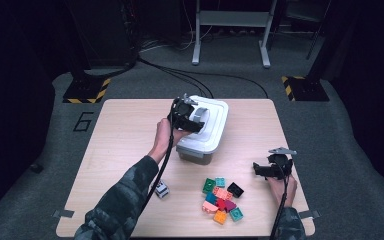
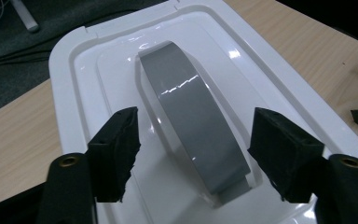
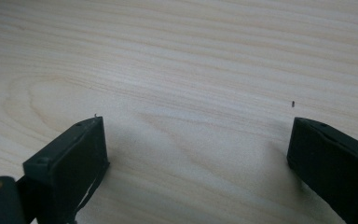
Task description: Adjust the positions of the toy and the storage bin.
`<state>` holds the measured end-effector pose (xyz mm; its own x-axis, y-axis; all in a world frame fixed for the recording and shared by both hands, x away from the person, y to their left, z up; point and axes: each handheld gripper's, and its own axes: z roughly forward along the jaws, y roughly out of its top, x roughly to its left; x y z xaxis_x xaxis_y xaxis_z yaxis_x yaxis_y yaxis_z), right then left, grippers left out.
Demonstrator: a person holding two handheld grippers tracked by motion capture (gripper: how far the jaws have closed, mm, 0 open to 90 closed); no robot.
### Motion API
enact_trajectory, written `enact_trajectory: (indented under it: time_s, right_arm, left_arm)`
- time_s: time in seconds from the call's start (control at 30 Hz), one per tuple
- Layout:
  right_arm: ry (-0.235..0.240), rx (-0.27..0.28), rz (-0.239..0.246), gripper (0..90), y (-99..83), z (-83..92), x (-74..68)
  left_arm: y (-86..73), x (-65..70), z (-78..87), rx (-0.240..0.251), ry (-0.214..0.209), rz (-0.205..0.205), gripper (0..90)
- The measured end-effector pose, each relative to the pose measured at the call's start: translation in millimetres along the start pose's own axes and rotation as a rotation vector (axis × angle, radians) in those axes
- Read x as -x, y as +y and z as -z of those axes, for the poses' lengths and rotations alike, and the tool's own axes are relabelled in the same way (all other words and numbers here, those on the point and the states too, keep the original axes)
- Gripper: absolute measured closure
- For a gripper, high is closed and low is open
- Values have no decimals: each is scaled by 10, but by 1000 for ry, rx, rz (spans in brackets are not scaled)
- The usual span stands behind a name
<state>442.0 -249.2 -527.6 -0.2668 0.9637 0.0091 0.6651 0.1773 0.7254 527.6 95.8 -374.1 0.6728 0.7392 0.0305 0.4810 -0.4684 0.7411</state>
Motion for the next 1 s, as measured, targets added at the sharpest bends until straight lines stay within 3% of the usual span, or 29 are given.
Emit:
enact_trajectory:
  time_s: [0.1, 0.23, 0.53, 0.8, 1.0]
  right_arm:
    - [-1, 3, -1, 49, -1, 0, 1]
    - [0, 6, -1, 57, -2, 3, 4]
    - [0, 7, -1, 60, -2, 3, 4]
    - [0, 9, -4, 69, -3, 5, 4]
    - [0, 9, -2, 70, -3, 6, 4]
  left_arm:
    - [9, 13, -44, -7, 23, -4, 408]
    - [5, 45, -55, -8, 13, -8, 510]
    - [-27, 13, -16, -18, 1, 11, 555]
    - [-66, -31, 49, -41, -11, -16, 596]
    - [-108, -127, 99, -48, -66, -33, 627]
